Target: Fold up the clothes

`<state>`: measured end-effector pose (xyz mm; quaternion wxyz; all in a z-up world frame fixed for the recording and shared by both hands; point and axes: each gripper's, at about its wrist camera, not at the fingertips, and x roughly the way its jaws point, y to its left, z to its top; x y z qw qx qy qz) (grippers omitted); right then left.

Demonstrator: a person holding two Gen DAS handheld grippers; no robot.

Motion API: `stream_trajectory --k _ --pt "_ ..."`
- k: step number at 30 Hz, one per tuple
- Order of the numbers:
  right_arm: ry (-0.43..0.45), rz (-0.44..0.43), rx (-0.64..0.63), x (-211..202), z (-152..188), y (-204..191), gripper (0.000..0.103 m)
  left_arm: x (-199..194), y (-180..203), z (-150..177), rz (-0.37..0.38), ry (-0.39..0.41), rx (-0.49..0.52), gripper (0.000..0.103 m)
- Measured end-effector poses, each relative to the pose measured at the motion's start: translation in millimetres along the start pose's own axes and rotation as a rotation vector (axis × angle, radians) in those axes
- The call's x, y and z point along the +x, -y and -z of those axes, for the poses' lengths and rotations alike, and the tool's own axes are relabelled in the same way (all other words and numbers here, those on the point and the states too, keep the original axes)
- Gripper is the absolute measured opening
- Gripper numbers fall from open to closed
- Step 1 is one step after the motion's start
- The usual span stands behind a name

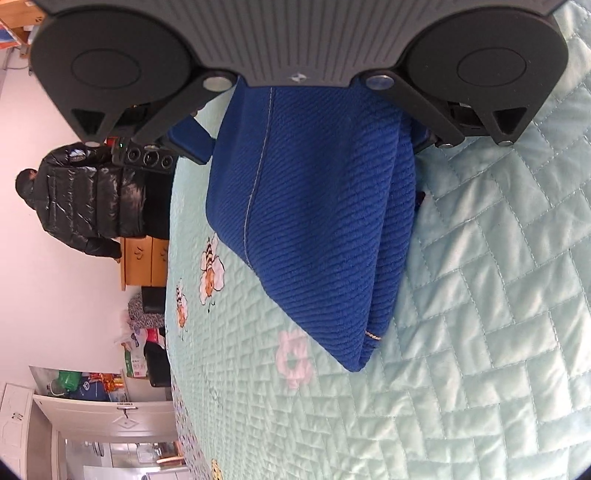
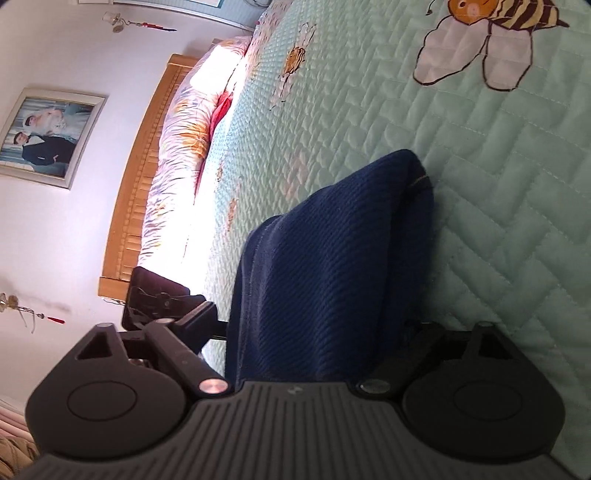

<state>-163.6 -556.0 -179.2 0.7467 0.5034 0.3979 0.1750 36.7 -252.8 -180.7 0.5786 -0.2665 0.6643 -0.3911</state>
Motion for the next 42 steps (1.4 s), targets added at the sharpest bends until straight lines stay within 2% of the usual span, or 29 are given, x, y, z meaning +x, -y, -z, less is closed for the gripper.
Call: stream_trajectory --k 1,2,3,5,10,15,19,23,26,28,33,38,42 --pt "0.009 0.018 0.004 -2 2 3 0.063 0 3 2 -0.013 0.01 0.01 0.103" --pt "0.012 0.033 0.023 -3 3 8 0.041 0 6 4 -0.025 0.019 0.017 0.103" --pt "0.015 0.048 0.043 -4 4 12 0.029 -1 9 5 -0.038 0.029 0.025 0.103" --pt "0.033 0.029 0.067 -4 7 18 0.028 0 11 6 -0.048 0.046 0.026 0.102" --pt "0.049 0.06 0.044 -5 11 13 0.028 -1 13 5 -0.072 0.071 0.014 0.099" --pt "0.039 0.009 0.125 -8 7 25 0.032 -4 0 5 -0.026 0.106 -0.069 0.101" --pt "0.005 -0.025 0.148 -8 3 30 0.034 -23 -1 22 -0.039 0.194 -0.12 0.1" --pt "-0.005 -0.047 0.144 -12 4 33 0.033 -57 -6 67 -0.065 0.347 -0.192 0.1" --pt "0.028 -0.02 0.108 -18 15 24 0.036 -79 -9 115 -0.046 0.452 -0.238 0.1" --pt "0.051 -0.032 0.136 -26 30 26 0.037 -84 -13 146 -0.055 0.511 -0.276 0.101" --pt "0.048 -0.06 0.116 -41 74 23 0.046 -71 -32 187 -0.098 0.474 -0.343 0.102" --pt "0.041 -0.12 0.153 -48 100 28 0.053 -67 -36 211 -0.053 0.519 -0.366 0.102" --pt "0.062 -0.183 0.216 -54 112 39 0.054 -56 -33 222 -0.013 0.513 -0.373 0.102"
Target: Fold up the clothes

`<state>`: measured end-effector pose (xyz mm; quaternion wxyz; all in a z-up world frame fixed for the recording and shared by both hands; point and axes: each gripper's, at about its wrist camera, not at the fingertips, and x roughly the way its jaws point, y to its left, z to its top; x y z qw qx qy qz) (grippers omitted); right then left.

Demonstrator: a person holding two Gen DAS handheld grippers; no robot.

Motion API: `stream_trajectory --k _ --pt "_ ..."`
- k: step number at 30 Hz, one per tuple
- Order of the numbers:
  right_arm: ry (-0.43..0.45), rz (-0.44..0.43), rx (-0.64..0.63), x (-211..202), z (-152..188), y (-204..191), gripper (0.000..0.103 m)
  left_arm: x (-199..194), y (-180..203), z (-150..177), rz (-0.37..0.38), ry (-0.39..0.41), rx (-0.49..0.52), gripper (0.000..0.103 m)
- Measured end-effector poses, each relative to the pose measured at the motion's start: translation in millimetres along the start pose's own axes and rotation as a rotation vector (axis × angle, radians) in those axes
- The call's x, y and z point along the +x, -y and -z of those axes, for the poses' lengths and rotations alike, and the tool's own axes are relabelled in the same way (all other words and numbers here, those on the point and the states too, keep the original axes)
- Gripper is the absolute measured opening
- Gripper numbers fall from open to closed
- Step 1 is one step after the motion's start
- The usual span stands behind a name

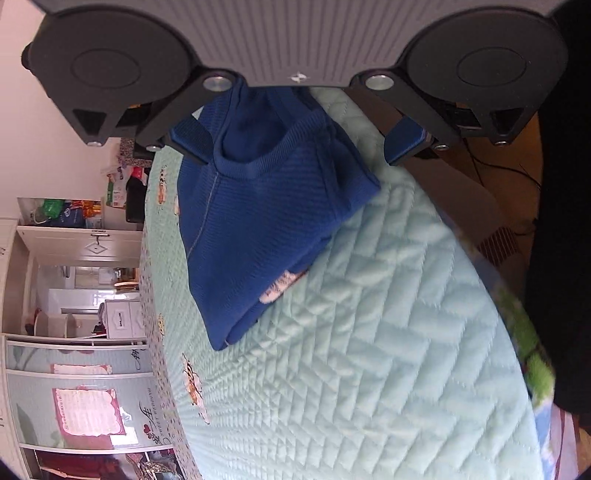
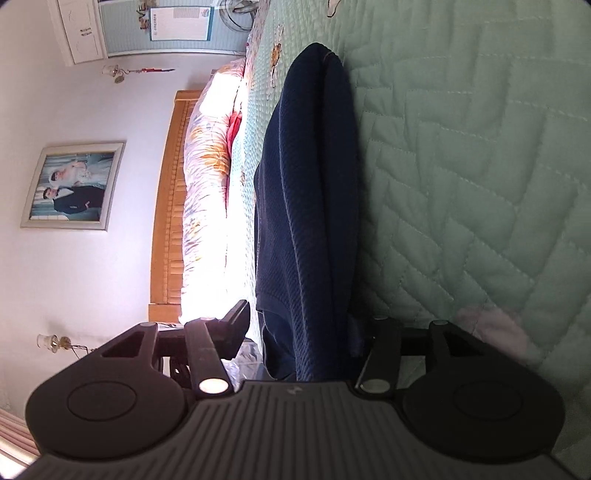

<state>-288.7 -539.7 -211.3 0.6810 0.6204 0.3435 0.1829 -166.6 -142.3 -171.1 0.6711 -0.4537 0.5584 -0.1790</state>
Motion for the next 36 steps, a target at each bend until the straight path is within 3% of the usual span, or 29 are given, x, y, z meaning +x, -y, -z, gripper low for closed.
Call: stream_trajectory --k 8,12,15,19,22,27,30,36 --pt "0.005 -0.066 0.075 -8 -1 14 0.056 10 -1 7 0.033 -0.012 0.017 0.102" --pt "0.003 0.007 0.034 -6 -2 2 0.056 14 -4 4 0.015 -0.006 0.008 0.102" --pt "0.02 0.118 -0.101 -11 -7 -22 0.062 17 -4 4 0.015 -0.014 0.017 0.102" --pt "0.052 0.1 -0.096 -21 -28 -25 0.072 10 -1 1 -0.001 -0.064 -0.003 0.102" --pt "0.087 0.098 -0.084 -26 -45 -22 0.073 -6 19 -2 -0.054 -0.088 0.092 0.101" --pt "0.079 0.107 -0.104 -7 -73 -25 0.08 -39 73 -25 -0.044 0.092 0.34 0.102" --pt "0.023 0.099 -0.113 18 -84 -29 0.08 -19 90 -52 -0.066 0.115 0.427 0.102" --pt "-0.05 0.091 -0.109 37 -97 -31 0.08 49 94 -101 -0.106 0.017 0.462 0.102"
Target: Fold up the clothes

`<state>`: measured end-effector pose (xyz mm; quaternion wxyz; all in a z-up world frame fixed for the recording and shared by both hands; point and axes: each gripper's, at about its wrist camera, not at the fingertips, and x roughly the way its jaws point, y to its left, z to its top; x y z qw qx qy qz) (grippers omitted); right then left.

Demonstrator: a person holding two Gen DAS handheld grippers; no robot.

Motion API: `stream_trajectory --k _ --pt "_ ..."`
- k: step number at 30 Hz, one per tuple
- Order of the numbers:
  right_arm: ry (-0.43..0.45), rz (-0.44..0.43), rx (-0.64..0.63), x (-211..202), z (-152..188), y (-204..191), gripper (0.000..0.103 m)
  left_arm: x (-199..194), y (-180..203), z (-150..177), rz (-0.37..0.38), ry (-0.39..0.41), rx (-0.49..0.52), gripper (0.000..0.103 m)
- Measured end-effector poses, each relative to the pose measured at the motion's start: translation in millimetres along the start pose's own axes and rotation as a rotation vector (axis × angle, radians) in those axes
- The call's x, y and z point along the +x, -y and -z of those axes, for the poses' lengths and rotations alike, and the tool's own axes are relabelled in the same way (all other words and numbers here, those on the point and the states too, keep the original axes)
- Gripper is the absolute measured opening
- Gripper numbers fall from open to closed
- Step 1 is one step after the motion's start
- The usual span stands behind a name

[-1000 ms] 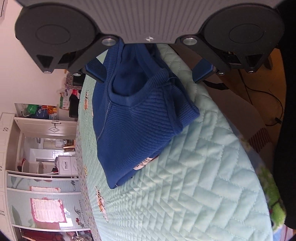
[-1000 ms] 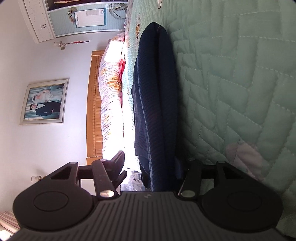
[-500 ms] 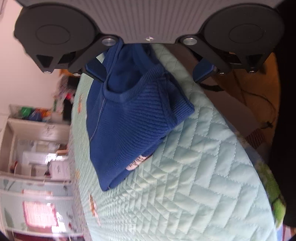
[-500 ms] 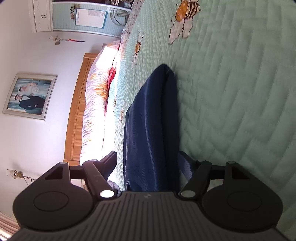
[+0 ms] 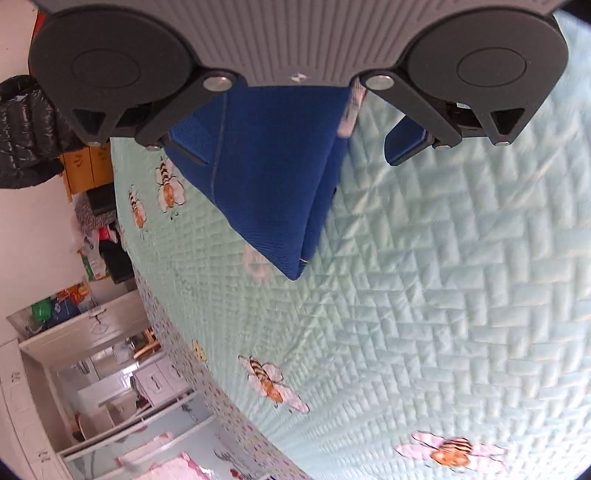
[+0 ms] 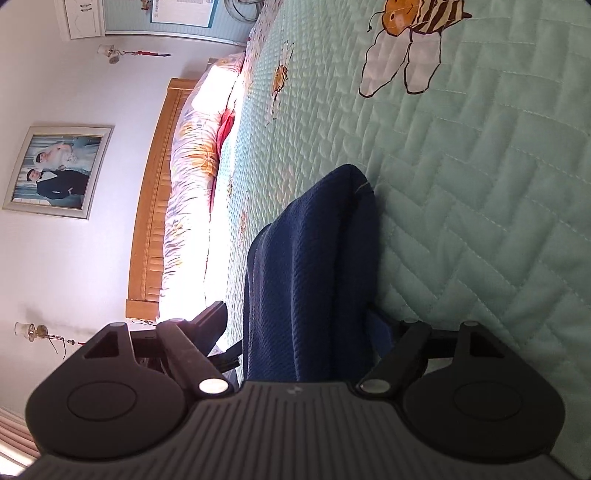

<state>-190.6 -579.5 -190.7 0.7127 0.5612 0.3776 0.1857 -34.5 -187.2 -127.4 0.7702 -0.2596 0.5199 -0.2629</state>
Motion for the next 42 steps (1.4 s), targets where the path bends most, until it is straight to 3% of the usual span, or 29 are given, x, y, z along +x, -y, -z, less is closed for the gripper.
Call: stream_trajectory --k 10,16,17,18,19,20,22,26,31,36,42 --pt "-0.082 -0.018 -0.01 29 -31 -8 0.08 73 14 -41 0.175 -0.239 0.047 0.103" --pt "-0.159 -0.041 -0.016 43 -44 -11 0.078 97 21 -51 0.244 -0.303 0.049 0.103" --pt "-0.169 -0.018 -0.04 45 -44 -13 0.07 98 22 -51 0.236 -0.309 0.063 0.1" --pt "-0.17 0.032 -0.061 46 -43 -16 0.05 96 25 -51 0.207 -0.308 0.093 0.091" --pt "-0.164 0.075 -0.072 45 -41 -15 0.04 92 29 -50 0.17 -0.303 0.128 0.082" --pt "-0.152 0.078 -0.07 42 -38 -12 0.034 90 30 -50 0.138 -0.301 0.15 0.057" --pt "-0.106 0.063 -0.08 34 -30 -10 0.03 89 30 -48 0.119 -0.292 0.146 0.051" --pt "0.009 0.081 -0.157 20 -3 -25 0.025 90 60 -41 0.042 -0.253 0.276 0.043" --pt "0.192 0.08 -0.134 -14 31 -33 0.023 93 104 -45 0.052 -0.243 0.424 0.04" --pt "0.424 0.099 -0.15 -60 71 -49 0.023 118 185 -44 0.07 -0.283 0.637 0.04" --pt "0.731 0.132 -0.081 -122 112 -36 0.023 195 335 -4 0.118 -0.403 1.025 0.039"
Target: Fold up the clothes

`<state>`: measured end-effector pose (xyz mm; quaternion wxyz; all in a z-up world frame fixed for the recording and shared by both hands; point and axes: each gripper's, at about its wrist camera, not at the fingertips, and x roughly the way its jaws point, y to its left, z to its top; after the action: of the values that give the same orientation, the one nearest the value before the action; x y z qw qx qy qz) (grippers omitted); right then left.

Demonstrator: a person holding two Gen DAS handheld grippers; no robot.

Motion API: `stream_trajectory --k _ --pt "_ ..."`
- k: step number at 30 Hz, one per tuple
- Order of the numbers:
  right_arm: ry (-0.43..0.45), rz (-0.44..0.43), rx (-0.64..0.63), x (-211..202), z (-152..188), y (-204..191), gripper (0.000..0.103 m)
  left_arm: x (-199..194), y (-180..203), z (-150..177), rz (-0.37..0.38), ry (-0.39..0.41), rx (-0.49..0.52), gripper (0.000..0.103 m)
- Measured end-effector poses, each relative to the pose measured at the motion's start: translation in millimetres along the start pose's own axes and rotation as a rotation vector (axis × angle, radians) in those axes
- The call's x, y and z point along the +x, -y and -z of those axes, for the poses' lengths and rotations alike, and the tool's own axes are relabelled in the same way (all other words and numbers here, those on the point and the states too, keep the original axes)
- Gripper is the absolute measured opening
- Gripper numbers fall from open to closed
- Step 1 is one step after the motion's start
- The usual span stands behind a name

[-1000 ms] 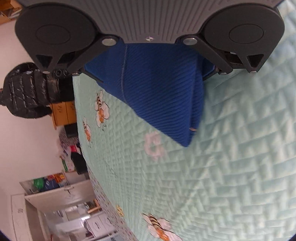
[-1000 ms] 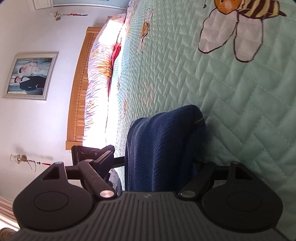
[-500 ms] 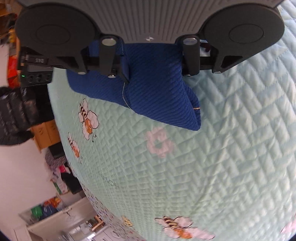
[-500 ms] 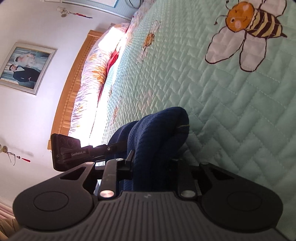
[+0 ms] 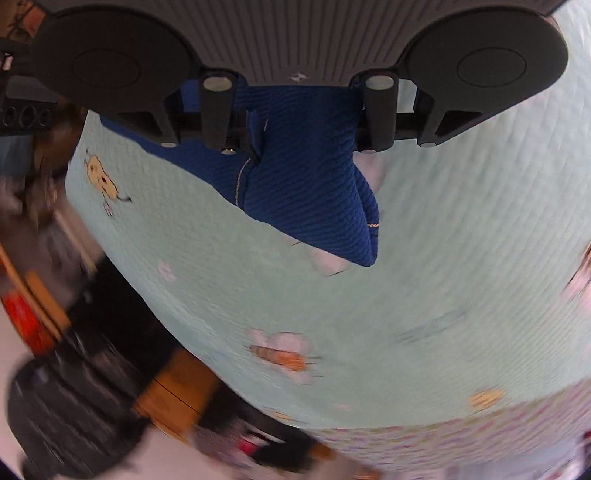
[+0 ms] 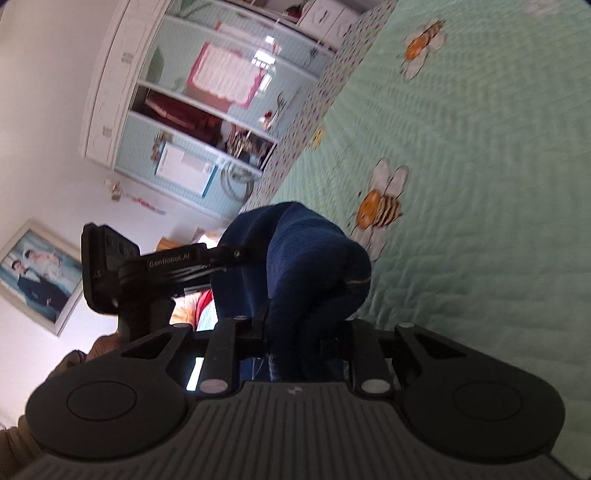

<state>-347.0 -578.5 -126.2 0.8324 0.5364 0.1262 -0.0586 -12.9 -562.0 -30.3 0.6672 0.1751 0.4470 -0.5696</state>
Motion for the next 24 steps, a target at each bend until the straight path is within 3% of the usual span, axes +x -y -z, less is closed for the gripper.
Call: stream_trajectory --k 8,11,15,16,18,20,22,24 --pt "0.365 0.12 0.129 -71 -44 61 0.023 130 167 -97 0.121 -0.125 0.466 0.039" --pt "0.463 0.173 0.192 -96 -62 92 0.023 172 219 -109 0.163 -0.169 0.581 0.039" --pt "0.527 0.277 0.276 -123 -77 137 0.023 234 254 -119 0.173 -0.24 0.707 0.045" --pt "0.525 0.3 0.292 -126 -78 147 0.023 248 253 -120 0.155 -0.252 0.701 0.046" --pt "0.518 0.305 0.34 -132 -75 165 0.02 260 239 -126 0.166 -0.253 0.62 0.062" --pt "0.497 0.307 0.303 -130 -75 166 0.02 264 222 -134 0.193 -0.243 0.52 0.069" --pt "0.465 0.324 0.252 -132 -77 168 0.021 257 200 -143 0.217 -0.215 0.402 0.069" --pt "0.441 0.326 0.24 -132 -79 168 0.021 244 177 -155 0.174 -0.143 0.27 0.069"
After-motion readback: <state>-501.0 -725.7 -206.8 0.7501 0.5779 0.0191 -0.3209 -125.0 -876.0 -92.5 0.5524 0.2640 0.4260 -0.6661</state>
